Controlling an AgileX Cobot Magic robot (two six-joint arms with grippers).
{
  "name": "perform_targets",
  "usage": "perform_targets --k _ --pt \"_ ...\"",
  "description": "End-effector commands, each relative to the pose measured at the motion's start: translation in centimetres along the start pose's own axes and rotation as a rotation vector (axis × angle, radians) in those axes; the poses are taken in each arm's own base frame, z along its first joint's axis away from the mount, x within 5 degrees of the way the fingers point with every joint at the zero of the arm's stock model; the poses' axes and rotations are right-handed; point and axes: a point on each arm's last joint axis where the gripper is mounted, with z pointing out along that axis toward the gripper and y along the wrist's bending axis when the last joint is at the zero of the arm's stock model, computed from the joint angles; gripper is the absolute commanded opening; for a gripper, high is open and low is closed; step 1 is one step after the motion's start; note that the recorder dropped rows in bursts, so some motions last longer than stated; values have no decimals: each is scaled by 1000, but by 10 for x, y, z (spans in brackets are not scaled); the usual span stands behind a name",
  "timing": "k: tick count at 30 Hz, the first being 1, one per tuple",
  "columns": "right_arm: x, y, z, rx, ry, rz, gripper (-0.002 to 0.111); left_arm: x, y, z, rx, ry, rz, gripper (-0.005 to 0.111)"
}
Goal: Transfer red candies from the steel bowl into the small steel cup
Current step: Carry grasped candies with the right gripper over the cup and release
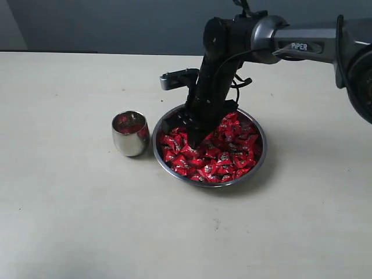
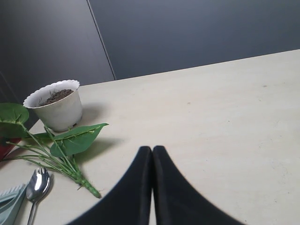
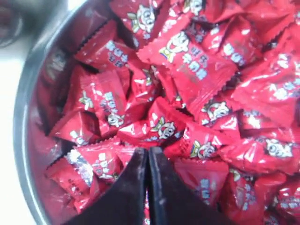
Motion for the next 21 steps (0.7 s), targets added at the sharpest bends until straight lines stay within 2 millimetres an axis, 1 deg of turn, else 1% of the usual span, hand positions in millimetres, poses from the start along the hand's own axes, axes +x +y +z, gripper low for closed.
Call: perform_targets --k 1,4,7,8,12,14,16,18,21 --pt "-2 11 -42 5 -115 -26 0 -1 0 0 1 -16 1 0" --pt "-7 23 -63 -61 -229 -18 0 -1 0 0 1 -16 1 0" --pt "-17 39 -70 -216 -330 -14 0 -1 0 0 1 -16 1 0" --pt "-20 46 -70 -232 -352 -36 0 -1 0 0 1 -16 1 0" --pt "-36 65 -64 -236 -395 -86 0 -1 0 0 1 -16 1 0" --pt "-47 71 -53 -226 -393 -114 0 -1 0 0 1 -16 1 0" --pt "-54 70 -40 -213 -377 -129 0 -1 0 0 1 -16 1 0" --pt "-56 69 -34 -219 -358 -133 6 -1 0 0 1 -16 1 0" --pt "-56 67 -33 -216 -345 -133 26 -1 0 0 1 -16 1 0"
